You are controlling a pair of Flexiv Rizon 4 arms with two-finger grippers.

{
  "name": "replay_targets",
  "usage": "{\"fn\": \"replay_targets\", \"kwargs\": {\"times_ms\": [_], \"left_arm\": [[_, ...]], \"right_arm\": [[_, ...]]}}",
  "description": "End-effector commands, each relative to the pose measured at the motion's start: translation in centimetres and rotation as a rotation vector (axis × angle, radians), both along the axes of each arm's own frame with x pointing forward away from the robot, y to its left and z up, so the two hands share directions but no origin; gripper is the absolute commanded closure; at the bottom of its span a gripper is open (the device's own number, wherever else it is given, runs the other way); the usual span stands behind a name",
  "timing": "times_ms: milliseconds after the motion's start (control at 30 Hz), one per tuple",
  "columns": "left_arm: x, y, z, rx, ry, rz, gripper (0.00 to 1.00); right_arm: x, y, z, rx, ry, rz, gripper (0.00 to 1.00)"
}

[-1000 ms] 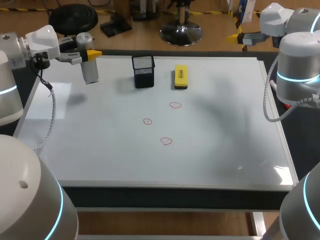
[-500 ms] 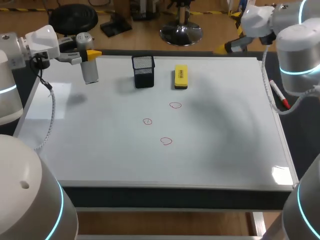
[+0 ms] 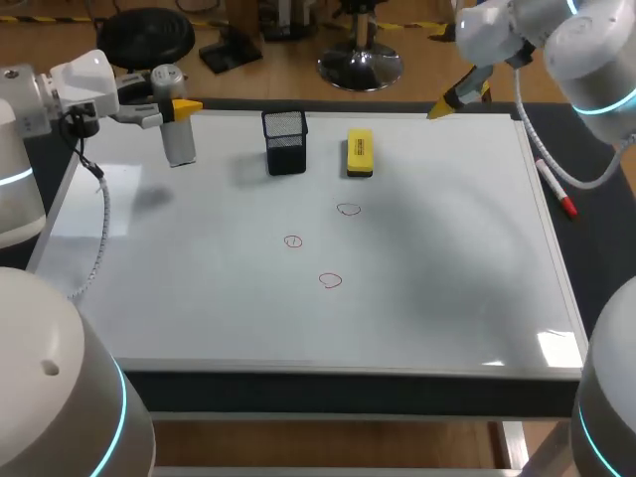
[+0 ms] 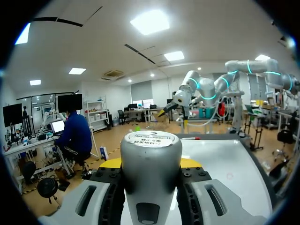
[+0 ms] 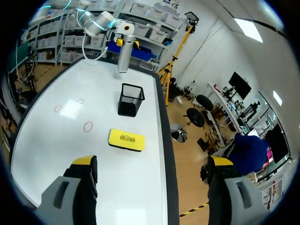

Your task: Pick up the inspection probe, press it on each red-marked spot on the whiteboard one by one, put down the probe, pick up the eraser, and wipe off all the red marks.

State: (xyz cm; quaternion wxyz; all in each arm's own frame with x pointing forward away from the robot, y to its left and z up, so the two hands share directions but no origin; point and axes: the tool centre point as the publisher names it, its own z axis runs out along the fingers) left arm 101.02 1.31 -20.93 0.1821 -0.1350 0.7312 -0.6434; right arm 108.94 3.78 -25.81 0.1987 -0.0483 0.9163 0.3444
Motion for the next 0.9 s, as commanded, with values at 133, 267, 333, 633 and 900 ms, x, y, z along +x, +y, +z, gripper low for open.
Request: {"fn": "replay_targets", "kwargs": {"times_ms": [133,267,333,633,900], "left_arm": [[-0.01,-0.01,0.03,-0.001,-0.002,0.0,1.0],[-0.01,-0.01,0.03,-0.001,-0.002,0.0,1.0],[-0.01,-0.01,0.03,-0.001,-0.002,0.0,1.0],[-0.01,-0.01,0.03,-0.001,-0.002,0.0,1.0],[-0.01,-0.01,0.03,-0.001,-0.002,0.0,1.0]], "right_arm": [[0.29,1.3,-0.18,-0.612,0.199,0.549,0.0],[0.08,1.66,-0.49,-0.721,0.177,0.673,0.0],[-0.13,1.69,-0.64,-0.766,0.177,0.735,0.0],[-0.15,1.63,-0.51,-0.759,0.189,0.727,0.0],[-0.15,1.63,-0.51,-0.759,0.189,0.727,0.0]]}}
